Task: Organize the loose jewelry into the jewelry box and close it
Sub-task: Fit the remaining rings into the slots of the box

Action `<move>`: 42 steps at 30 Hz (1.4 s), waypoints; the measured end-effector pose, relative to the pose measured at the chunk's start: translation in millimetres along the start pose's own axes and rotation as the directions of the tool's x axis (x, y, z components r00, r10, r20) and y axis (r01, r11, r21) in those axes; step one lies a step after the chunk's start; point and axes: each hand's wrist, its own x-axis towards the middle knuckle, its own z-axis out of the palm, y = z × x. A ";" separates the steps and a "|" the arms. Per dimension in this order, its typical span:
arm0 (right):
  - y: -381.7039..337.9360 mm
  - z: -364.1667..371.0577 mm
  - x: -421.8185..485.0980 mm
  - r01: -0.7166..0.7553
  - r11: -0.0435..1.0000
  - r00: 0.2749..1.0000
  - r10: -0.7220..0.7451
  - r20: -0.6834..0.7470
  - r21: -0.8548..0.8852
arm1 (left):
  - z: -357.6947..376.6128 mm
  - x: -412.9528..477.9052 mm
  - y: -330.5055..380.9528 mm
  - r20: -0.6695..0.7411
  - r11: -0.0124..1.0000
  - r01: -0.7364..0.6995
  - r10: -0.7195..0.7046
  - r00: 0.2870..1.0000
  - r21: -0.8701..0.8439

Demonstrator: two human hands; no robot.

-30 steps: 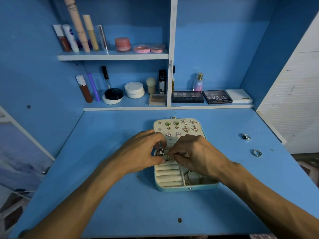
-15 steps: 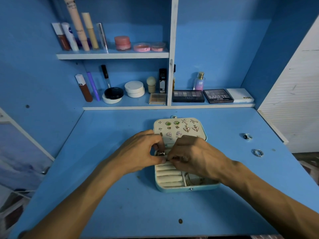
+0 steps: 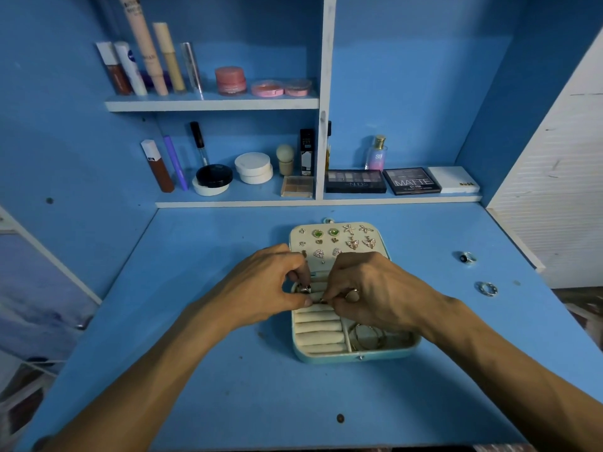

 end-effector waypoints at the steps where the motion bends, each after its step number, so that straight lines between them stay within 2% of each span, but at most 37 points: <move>1: 0.0 -0.5 0.6 -0.006 1.000 1.000 0.006 0.003 -0.001 | -0.3 0.0 0.0 -0.002 1.000 -0.005 0.005 1.000 0.005; 6: 0.2 -0.9 -4.5 -0.020 0.999 0.999 0.021 -0.036 0.033 | -1.7 3.2 -0.1 0.012 0.998 -0.046 0.045 0.999 0.038; 10: 8.2 -2.2 -17.9 -0.048 0.996 0.983 0.061 -0.175 0.076 | 0.6 19.7 12.0 -0.047 0.994 -0.110 0.110 0.993 -0.005; 16: 38.3 -25.3 -61.6 -0.240 0.968 0.894 0.250 -0.372 0.074 | 23.0 64.9 56.9 -0.068 0.969 -0.247 0.247 0.967 0.007; 19: 58.6 -38.3 -92.5 -0.371 0.928 0.836 0.352 -0.420 0.040 | 36.6 89.8 84.8 -0.065 0.953 -0.303 0.304 0.950 0.025; 23: 83.2 -52.8 -128.4 -0.540 0.841 0.768 0.478 -0.427 -0.029 | 56.7 125.4 115.5 -0.030 0.934 -0.349 0.352 0.936 0.075; 26: 91.8 -58.0 -142.3 -0.589 0.805 0.757 0.519 -0.398 -0.070 | 71.7 148.8 132.0 0.021 0.920 -0.373 0.374 0.927 0.121; 33: 94.3 -57.2 -147.2 -0.630 0.771 0.751 0.572 -0.330 -0.095 | 105.1 170.3 152.1 0.151 0.889 -0.402 0.377 0.914 0.218; 42: 99.5 -59.2 -153.4 -0.648 0.754 0.747 0.601 -0.285 -0.108 | 117.1 180.7 153.6 0.144 0.890 -0.395 0.370 0.918 0.229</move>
